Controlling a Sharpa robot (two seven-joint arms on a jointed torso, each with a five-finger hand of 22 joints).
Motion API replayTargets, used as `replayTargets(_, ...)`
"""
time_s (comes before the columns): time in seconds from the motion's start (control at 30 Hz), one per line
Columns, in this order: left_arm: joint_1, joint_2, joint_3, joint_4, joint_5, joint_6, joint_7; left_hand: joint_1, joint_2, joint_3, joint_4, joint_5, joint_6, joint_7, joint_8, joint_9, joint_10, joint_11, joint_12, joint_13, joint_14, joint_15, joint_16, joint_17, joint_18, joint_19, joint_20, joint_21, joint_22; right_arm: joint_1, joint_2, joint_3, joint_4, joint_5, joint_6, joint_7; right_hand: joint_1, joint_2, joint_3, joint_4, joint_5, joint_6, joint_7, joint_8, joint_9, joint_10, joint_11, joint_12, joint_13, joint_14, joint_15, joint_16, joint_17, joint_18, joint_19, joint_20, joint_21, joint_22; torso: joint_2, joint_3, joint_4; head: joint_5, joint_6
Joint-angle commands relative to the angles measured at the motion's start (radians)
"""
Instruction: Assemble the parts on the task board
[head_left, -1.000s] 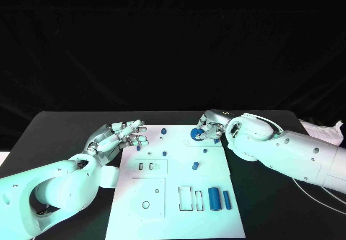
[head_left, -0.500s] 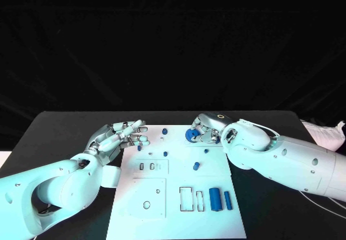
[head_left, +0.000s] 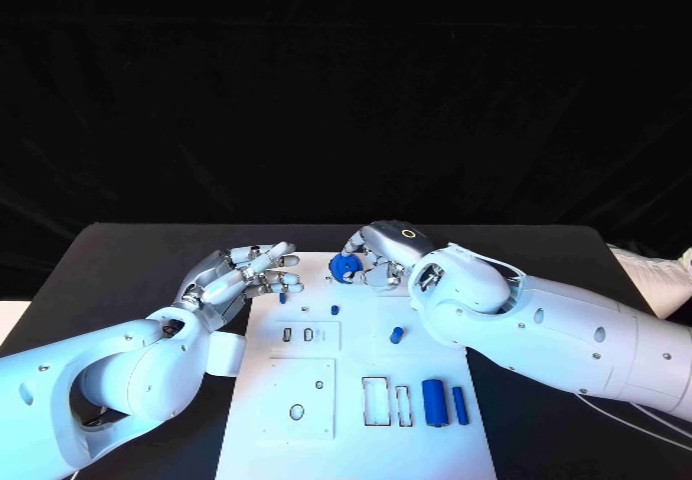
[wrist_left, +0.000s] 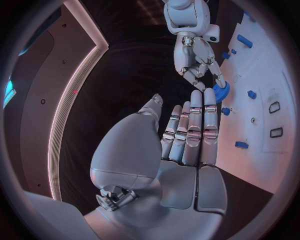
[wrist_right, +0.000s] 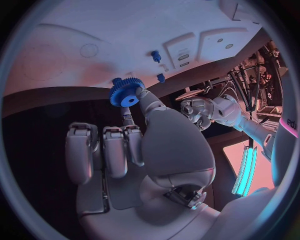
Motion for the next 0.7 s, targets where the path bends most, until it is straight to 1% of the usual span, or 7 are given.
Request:
replayTargets(0.03, 0.001, 0.004, 0.001, 0.000, -0.004, 0.026, 0.009, -0.003, 0.010, -0.001, -0.006, 0.003, -0.004, 0.001, -0.005, -0.001, -0.003, -0.001, -0.006, 0.000, 0.002, 0.003, -0.004, 0.001, 0.018, 0.001, 0.004, 0.005, -0.001, 0.000, 0.031, -0.002, -0.031, -0.025, -0.021, 0.017, -0.010, 0.006, 0.008, 0.001, 0.007, 0.033, -0.023, 0.005, 0.021, 0.049, -0.007, 0.002, 0.175, 0.081, -0.006, 0.004, 0.128, -0.015, 0.019, -0.005, 0.006, 0.029, 0.001, -0.0001, 0.0003, 0.005, -0.001)
replayTargets(0.17, 0.001, 0.007, 0.001, -0.001, -0.004, 0.027, 0.009, -0.004, 0.010, -0.001, -0.006, 0.003, -0.004, 0.001, -0.005, -0.001, -0.003, -0.001, -0.006, 0.000, 0.002, 0.003, -0.004, 0.002, 0.018, 0.000, 0.004, 0.005, -0.001, -0.002, 0.076, -0.008, -0.073, -0.022, -0.018, 0.026, -0.011, 0.005, 0.012, 0.001, 0.007, 0.032, -0.022, 0.003, 0.021, 0.050, -0.007, 0.002, 0.176, 0.081, -0.006, 0.004, 0.129, -0.015, 0.019, -0.005, 0.006, 0.029, 0.001, 0.0006, 0.0019, 0.009, -0.004)
replayTargets(0.27, 0.001, 0.008, 0.001, -0.002, -0.004, 0.027, 0.009, -0.004, 0.010, -0.001, -0.006, 0.003, -0.004, 0.001, -0.005, -0.001, -0.003, -0.001, -0.006, 0.000, 0.002, 0.003, -0.004, 0.002, 0.018, 0.000, 0.004, 0.005, -0.001, -0.004, 0.099, -0.010, -0.095, -0.021, -0.012, 0.028, -0.012, 0.005, 0.014, 0.001, 0.007, 0.031, -0.021, 0.001, 0.021, 0.050, -0.006, 0.003, 0.177, 0.081, -0.006, 0.005, 0.130, -0.015, 0.019, -0.004, 0.006, 0.029, 0.002, -0.0001, 0.0059, 0.008, -0.004)
replayTargets(0.33, 0.001, 0.008, 0.001, -0.002, -0.004, 0.027, 0.009, -0.004, 0.010, -0.001, -0.006, 0.003, -0.004, 0.001, -0.005, -0.001, -0.003, -0.001, -0.006, 0.000, 0.002, 0.003, -0.004, 0.002, 0.018, 0.000, 0.004, 0.005, -0.001, -0.005, 0.109, -0.012, -0.106, -0.020, -0.007, 0.028, -0.012, 0.005, 0.015, 0.001, 0.006, 0.030, -0.021, 0.000, 0.021, 0.050, -0.006, 0.003, 0.176, 0.081, -0.006, 0.004, 0.130, -0.015, 0.019, -0.004, 0.006, 0.030, 0.003, -0.0009, 0.0065, 0.007, -0.001)
replayTargets(0.57, 0.001, 0.009, 0.001, 0.000, -0.004, 0.026, 0.008, -0.004, 0.010, -0.001, -0.006, 0.003, -0.004, 0.001, -0.005, -0.001, -0.003, -0.001, -0.006, 0.000, 0.002, 0.003, -0.004, 0.002, 0.018, 0.000, 0.004, 0.005, -0.001, -0.005, 0.134, -0.018, -0.139, -0.017, 0.021, 0.027, -0.018, 0.000, 0.021, 0.001, 0.002, 0.026, -0.018, -0.006, 0.022, 0.049, -0.004, 0.001, 0.176, 0.081, -0.004, 0.005, 0.131, -0.015, 0.020, -0.003, 0.008, 0.033, 0.002, -0.0008, 0.0024, 0.012, -0.004)
replayTargets(0.63, 0.001, 0.010, 0.001, 0.000, -0.004, 0.026, 0.008, -0.004, 0.010, -0.001, -0.006, 0.003, -0.004, 0.001, -0.005, -0.001, -0.003, -0.001, -0.006, 0.000, 0.002, 0.003, -0.004, 0.002, 0.018, 0.000, 0.004, 0.005, -0.001, -0.006, 0.139, -0.020, -0.145, -0.015, 0.032, 0.028, -0.019, -0.001, 0.022, 0.001, 0.001, 0.025, -0.017, -0.007, 0.022, 0.049, -0.003, 0.001, 0.176, 0.081, -0.003, 0.004, 0.130, -0.016, 0.021, -0.003, 0.008, 0.034, 0.003, 0.0010, 0.0035, 0.010, -0.003)
replayTargets(0.7, 0.001, 0.011, 0.001, 0.000, -0.004, 0.026, 0.008, -0.004, 0.010, -0.001, -0.006, 0.003, -0.004, 0.001, -0.005, -0.001, -0.003, -0.001, -0.006, 0.000, 0.002, 0.003, -0.004, 0.002, 0.018, 0.000, 0.004, 0.005, -0.001, -0.006, 0.142, -0.022, -0.148, -0.014, 0.041, 0.029, -0.020, -0.002, 0.023, 0.001, 0.000, 0.024, -0.017, -0.009, 0.022, 0.048, -0.003, 0.001, 0.176, 0.081, -0.003, 0.005, 0.131, -0.016, 0.022, -0.003, 0.010, 0.037, 0.003, 0.0012, 0.0047, 0.009, 0.004)
